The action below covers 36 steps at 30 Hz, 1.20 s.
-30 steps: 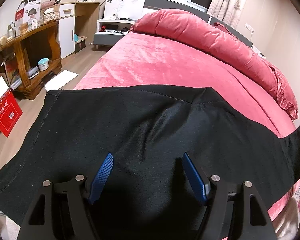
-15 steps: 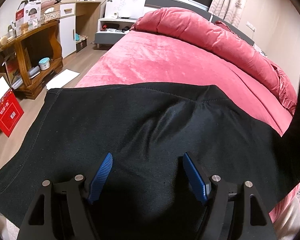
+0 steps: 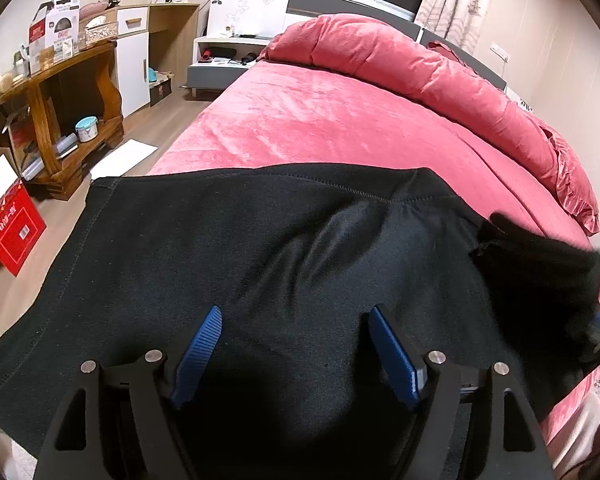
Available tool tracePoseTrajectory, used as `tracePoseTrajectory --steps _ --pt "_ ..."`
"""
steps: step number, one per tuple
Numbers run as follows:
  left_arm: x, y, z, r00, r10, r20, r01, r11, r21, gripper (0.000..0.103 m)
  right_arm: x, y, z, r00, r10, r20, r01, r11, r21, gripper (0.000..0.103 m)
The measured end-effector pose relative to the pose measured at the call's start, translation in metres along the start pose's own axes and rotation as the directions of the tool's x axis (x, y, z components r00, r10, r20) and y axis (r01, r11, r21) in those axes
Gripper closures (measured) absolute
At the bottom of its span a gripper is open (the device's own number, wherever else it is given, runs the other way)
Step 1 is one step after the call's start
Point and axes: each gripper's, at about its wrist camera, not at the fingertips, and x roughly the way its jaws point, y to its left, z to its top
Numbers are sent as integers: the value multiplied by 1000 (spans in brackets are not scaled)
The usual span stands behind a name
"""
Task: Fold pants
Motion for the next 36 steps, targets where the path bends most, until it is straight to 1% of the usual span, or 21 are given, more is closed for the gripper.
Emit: tracePoseTrajectory --steps 2,4,5,6,7,9,11,13,15,17,18,22,23,25,27,29,30,33,34,35,36 --pt "0 -1 0 1000 2 0 -2 1000 4 24 10 2 -14 999 -1 -44 1 1000 -9 79" --pt "0 -1 0 1000 2 1 -2 1000 5 24 20 0 -24 995 20 -95 -19 1000 5 65" --pt "0 0 0 1000 0 2 0 1000 4 24 24 -2 -29 992 53 -119 -49 998 31 61" --pt "0 0 0 1000 -3 3 3 1000 2 24 23 -5 -32 989 90 -119 -84 995 54 52" --pt "-2 1 0 1000 -8 7 8 1000 -4 24 21 -6 -36 987 119 -109 -112 991 72 49" --pt "-7 4 2 999 -35 27 36 999 -35 25 10 -12 -37 982 173 -79 -164 980 114 49" --pt "-15 6 4 996 -74 49 77 994 -75 26 -9 -21 -37 980 199 2 -197 970 146 49" --pt "-22 4 6 990 -121 75 128 987 -96 26 -31 -33 -36 980 177 87 -189 967 168 49" --pt "-28 -4 11 976 -198 85 207 972 -114 26 -54 -52 -37 981 116 157 -149 965 216 49" --pt "-29 -18 18 956 -286 70 292 950 -108 26 -70 -78 -40 983 43 180 -96 950 298 53" --pt "-27 -29 23 944 -326 49 329 940 -90 26 -77 -91 -44 983 9 181 -71 937 342 57" --pt "-12 -65 31 905 -422 -59 419 906 -52 26 -100 -143 -64 986 -128 108 58 865 499 58" --pt "-6 -74 32 891 -444 -90 441 896 -57 26 -107 -158 -72 985 -159 66 98 834 542 57" --pt "3 -86 31 869 -478 -131 471 879 -79 26 -115 -171 -87 989 -150 3 121 809 576 55" --pt "11 -96 29 847 -506 -163 497 863 -96 26 -121 -174 -102 988 -147 -42 143 800 582 55" --pt "16 -106 24 834 -516 -194 508 856 -94 26 -122 -175 -118 992 -100 -78 127 804 581 55" --pt "18 -110 22 832 -514 -211 509 857 -82 26 -119 -175 -124 991 -82 -108 129 810 572 55" --pt "22 -121 9 838 -482 -255 487 872 -45 27 -95 -168 -122 979 -91 -180 171 848 502 55" --pt "26 -123 6 838 -475 -269 482 875 -43 34 -88 -165 -121 973 -105 -205 193 859 474 61" --pt "28 -125 3 840 -462 -283 472 881 -37 52 -81 -163 -121 968 -118 -220 208 869 449 67" --pt "30 -128 0 843 -450 -294 463 886 -26 64 -75 -163 -120 967 -112 -229 205 877 435 84"
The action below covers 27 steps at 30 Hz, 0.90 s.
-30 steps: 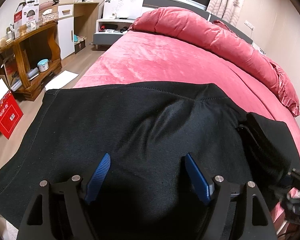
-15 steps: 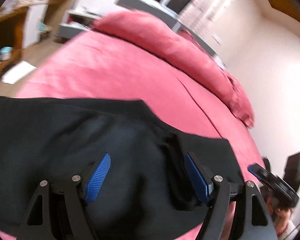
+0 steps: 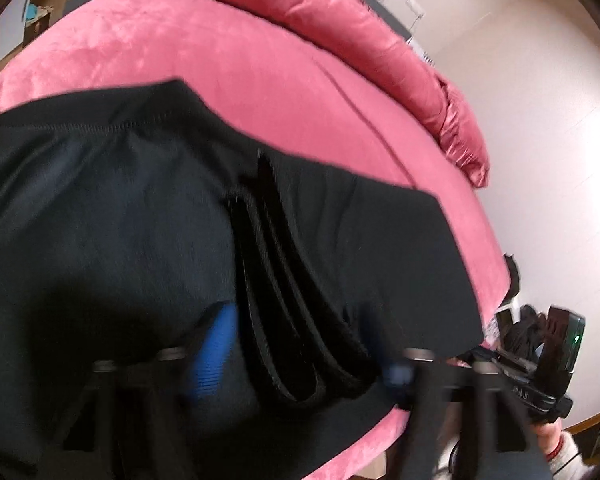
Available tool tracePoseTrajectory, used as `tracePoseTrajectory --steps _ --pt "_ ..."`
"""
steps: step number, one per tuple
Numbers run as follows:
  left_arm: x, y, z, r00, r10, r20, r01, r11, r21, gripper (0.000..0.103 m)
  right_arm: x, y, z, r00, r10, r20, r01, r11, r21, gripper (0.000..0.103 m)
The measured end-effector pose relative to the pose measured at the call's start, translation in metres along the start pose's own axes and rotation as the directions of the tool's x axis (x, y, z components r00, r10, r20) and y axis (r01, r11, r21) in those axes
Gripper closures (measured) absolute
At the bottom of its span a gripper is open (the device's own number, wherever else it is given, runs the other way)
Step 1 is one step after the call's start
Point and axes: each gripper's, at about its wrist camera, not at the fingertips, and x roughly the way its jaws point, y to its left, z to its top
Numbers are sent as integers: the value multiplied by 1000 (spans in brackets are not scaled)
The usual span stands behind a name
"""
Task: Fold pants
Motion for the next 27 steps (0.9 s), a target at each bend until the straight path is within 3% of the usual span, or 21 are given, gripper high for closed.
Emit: tracePoseTrajectory --steps 1,3,6,9,12,13,15,17,22,25,27 --pt "3 -3 -3 1000 4 -13 -3 1000 14 77 3 1 2 1000 -6 -7 6 1000 -2 87" --pt "-5 -14 -5 1000 -1 6 1 998 65 82 2 -7 7 999 -38 8 37 998 40 90" --pt "-17 -25 -12 999 -22 35 18 993 115 84 0 -23 9 1000 -8 10 7 990 138 90" --pt "-4 -23 -27 998 57 -11 -54 988 148 84 18 -35 2 999 -8 -45 17 981 192 90" --pt "-2 -27 -36 997 73 30 -78 974 211 83 22 -33 0 998 -25 -51 33 983 179 89" --pt "-3 -29 -38 997 73 36 -79 972 222 81 18 -31 1 999 -30 -44 36 985 167 83" --pt "-6 -29 -40 997 60 44 -68 977 200 78 6 -29 4 998 -37 -42 43 990 134 81" --pt "-10 -22 -41 998 42 46 -49 986 160 71 -19 -25 1 999 -50 -19 52 992 118 81" --pt "-11 -16 -39 998 31 58 -39 989 144 70 -65 -16 16 984 -141 114 133 989 72 79" --pt "-12 -20 -38 996 53 72 -65 982 175 70 -72 -6 31 976 -82 201 74 996 50 79" --pt "-10 -21 -34 995 60 75 -73 982 173 70 -60 7 43 978 -22 206 22 1000 5 79"
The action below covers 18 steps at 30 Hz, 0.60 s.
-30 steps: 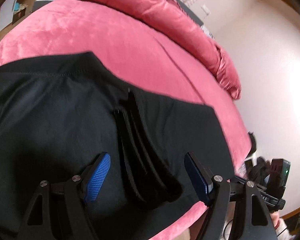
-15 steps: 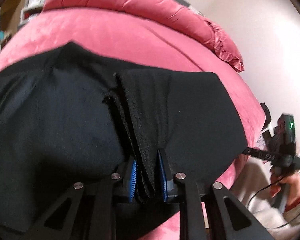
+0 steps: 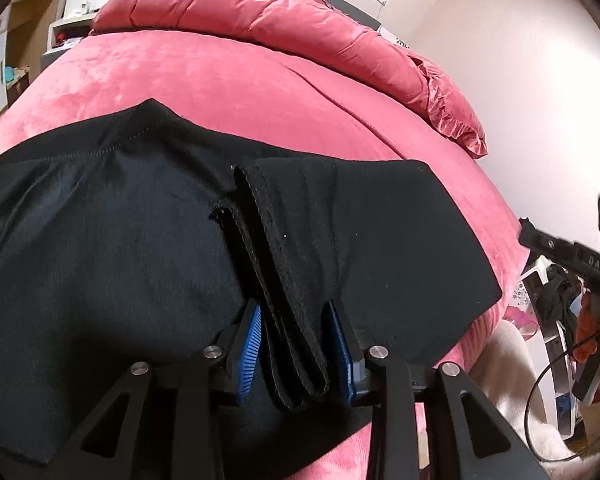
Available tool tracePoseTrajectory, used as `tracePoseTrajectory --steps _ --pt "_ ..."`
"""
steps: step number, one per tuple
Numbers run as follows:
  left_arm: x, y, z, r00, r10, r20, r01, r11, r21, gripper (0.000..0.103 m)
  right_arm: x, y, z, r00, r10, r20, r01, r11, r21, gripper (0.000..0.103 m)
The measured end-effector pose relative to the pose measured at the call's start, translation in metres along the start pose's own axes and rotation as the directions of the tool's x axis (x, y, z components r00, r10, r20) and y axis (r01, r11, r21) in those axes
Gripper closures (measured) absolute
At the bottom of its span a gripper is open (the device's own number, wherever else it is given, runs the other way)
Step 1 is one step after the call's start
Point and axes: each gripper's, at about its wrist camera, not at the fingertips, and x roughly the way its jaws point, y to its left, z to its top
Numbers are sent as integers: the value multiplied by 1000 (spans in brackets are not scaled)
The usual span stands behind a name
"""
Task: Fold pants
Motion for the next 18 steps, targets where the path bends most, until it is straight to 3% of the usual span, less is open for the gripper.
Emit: tracePoseTrajectory --steps 3,6,8,9,10,11,14,18 --pt "4 4 6 1000 -5 1 5 1000 -23 70 25 23 10 996 84 28 -82 994 -66 79" --pt "7 4 7 1000 16 -5 -16 1000 -10 64 69 34 25 994 103 22 -100 990 -96 79" --pt "11 5 8 1000 20 -12 -20 1000 -6 62 94 38 31 999 35 8 -34 992 -122 79" --pt "15 5 9 1000 18 -15 -18 1000 -1 61 104 40 33 1000 -15 -6 14 992 -127 86" --pt "18 6 10 1000 16 -16 -16 1000 6 60 120 35 34 997 -62 -36 58 991 -118 99" --pt "19 6 10 1000 16 -15 -16 1000 15 60 133 26 32 996 -69 -59 65 995 -77 102" --pt "22 3 10 1000 28 -4 -28 998 58 59 135 8 29 1000 0 -19 1 998 58 103" --pt "13 6 8 1000 11 3 -12 1000 19 59 117 18 27 999 -41 -2 41 997 58 100"
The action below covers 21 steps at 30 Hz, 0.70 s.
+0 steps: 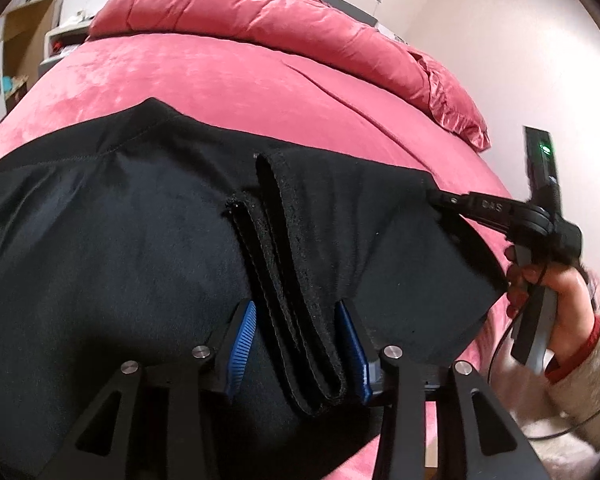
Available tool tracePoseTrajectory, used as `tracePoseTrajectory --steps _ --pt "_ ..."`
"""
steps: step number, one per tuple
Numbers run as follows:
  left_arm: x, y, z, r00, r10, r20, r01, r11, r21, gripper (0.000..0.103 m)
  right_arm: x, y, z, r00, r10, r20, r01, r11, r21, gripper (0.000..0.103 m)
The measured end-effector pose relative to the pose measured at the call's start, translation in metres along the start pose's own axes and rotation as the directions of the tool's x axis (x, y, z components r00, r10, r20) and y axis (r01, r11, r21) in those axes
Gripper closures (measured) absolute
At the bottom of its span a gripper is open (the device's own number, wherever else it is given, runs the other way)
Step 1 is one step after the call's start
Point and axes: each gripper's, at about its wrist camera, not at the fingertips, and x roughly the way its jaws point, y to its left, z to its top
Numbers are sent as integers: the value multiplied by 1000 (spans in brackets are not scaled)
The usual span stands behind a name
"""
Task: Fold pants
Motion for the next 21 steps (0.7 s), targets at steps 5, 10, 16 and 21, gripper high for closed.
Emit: tracePoseTrajectory --steps 5,10,16,21 --pt "-21 8 -4 999 -5 38 6 999 -45 58 -37 38 -24 988 143 63 -141 990 -32 74" --pt "-49 29 -1 992 47 116 -30 989 -146 58 -44 102 -59 963 270 -25 -267 926 -267 74" --pt "-83 68 -6 972 144 183 -84 950 -301 53 -19 145 -90 965 226 -133 -262 854 -449 74" --pt "-107 107 -13 955 221 199 -107 879 -464 42 -19 140 -91 962 250 -113 -274 860 -431 73"
